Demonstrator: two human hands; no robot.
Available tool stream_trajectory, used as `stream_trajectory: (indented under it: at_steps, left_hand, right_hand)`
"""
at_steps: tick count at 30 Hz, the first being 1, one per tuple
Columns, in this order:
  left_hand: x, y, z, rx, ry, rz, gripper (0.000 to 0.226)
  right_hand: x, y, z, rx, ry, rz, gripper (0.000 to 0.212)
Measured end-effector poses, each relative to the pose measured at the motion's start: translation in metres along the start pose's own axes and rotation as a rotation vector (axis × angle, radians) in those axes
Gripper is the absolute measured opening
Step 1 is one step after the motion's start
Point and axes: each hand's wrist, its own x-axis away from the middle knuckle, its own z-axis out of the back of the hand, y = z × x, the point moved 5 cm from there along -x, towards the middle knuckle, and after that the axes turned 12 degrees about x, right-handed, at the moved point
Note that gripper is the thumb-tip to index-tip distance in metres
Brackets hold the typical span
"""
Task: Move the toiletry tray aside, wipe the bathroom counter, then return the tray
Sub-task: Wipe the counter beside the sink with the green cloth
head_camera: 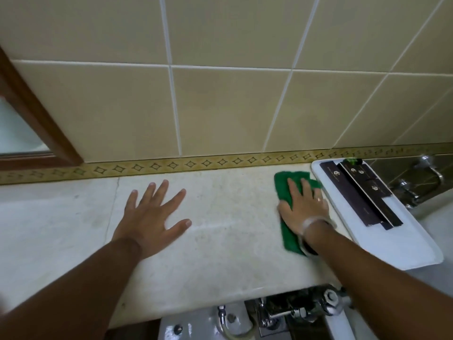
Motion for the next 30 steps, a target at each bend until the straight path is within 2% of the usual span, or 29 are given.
stream_trajectory:
  at_steps: [1,2,3,5,7,8,10,12,14,15,16,17,19,21,22,23,24,26,28,29,30]
  left_hand:
    - [-0.002,0.000,-0.001,0.000,0.002,-0.003,0.082]
    - [0.001,0.000,0.001,-0.004,0.006,0.010,0.082]
    - [-0.001,0.001,0.003,-0.005,0.001,0.021,0.083]
    - [0.001,0.007,0.005,-0.010,-0.056,0.019,0.087]
    - [0.009,0.008,0.011,-0.014,-0.138,-0.036,0.094]
    - [0.013,0.001,0.016,0.001,-0.162,-0.046,0.096]
    - [0.026,-0.036,0.033,-0.009,-0.122,0.035,0.097]
    - [0.041,-0.086,0.047,-0.096,-0.042,0.248,0.094]
    - [0.054,-0.121,0.049,-0.096,-0.014,0.451,0.092]
    - [0.056,-0.127,0.047,-0.067,0.001,0.491,0.091]
    - [0.055,-0.129,0.044,-0.051,0.015,0.493,0.090]
    - [0.054,-0.128,0.041,-0.049,0.025,0.486,0.090]
    - [0.053,-0.129,0.041,-0.048,0.057,0.479,0.091]
    - [0.053,-0.134,0.042,-0.040,0.066,0.483,0.091]
    - [0.052,-0.135,0.042,-0.036,0.067,0.481,0.091]
    - [0.052,-0.134,0.040,-0.041,0.070,0.476,0.091]
    - [0.052,-0.135,0.039,-0.045,0.079,0.467,0.091]
    - [0.050,-0.136,0.038,-0.038,0.090,0.461,0.090]
    - [0.049,-0.138,0.038,-0.040,0.084,0.465,0.088]
    - [0.048,-0.138,0.038,-0.047,0.075,0.462,0.085]
    - [0.047,-0.138,0.038,-0.053,0.062,0.458,0.082]
  right_hand:
    - [-0.011,-0.023,0.008,0.004,-0.022,-0.069,0.073]
    - [-0.011,-0.057,0.011,0.038,-0.033,-0.020,0.072]
    - [-0.005,-0.092,0.009,0.092,0.012,0.124,0.071]
    - [0.045,-0.146,-0.004,0.171,0.082,0.545,0.068]
    - [0.103,-0.138,-0.018,0.123,0.079,0.862,0.066]
    - [0.115,-0.116,-0.017,0.055,0.066,0.930,0.066]
    - [0.099,-0.072,-0.016,0.098,0.060,0.883,0.068]
    - [0.051,-0.050,-0.006,0.141,0.021,0.634,0.065]
    - [0.016,-0.079,0.003,0.134,-0.017,0.347,0.066]
    - [0.014,-0.111,0.007,0.150,-0.005,0.281,0.067]
    - [0.022,-0.149,0.008,0.182,0.023,0.303,0.067]
    - [0.039,-0.187,0.007,0.211,0.093,0.420,0.067]
    - [0.094,-0.241,0.001,0.234,0.200,0.841,0.066]
    - [0.139,-0.233,-0.008,0.191,0.166,1.251,0.066]
    - [0.143,-0.212,-0.007,0.178,0.112,1.386,0.067]
    - [0.132,-0.191,-0.007,0.195,0.088,1.433,0.070]
    - [0.107,-0.173,-0.005,0.215,0.088,1.388,0.073]
    - [0.043,-0.160,0.008,0.230,0.023,1.056,0.073]
    - [0.008,-0.182,0.015,0.241,-0.035,0.758,0.069]
    - [0.010,-0.209,0.016,0.271,0.000,0.739,0.069]
    - [0.022,-0.239,0.013,0.293,0.067,0.814,0.071]
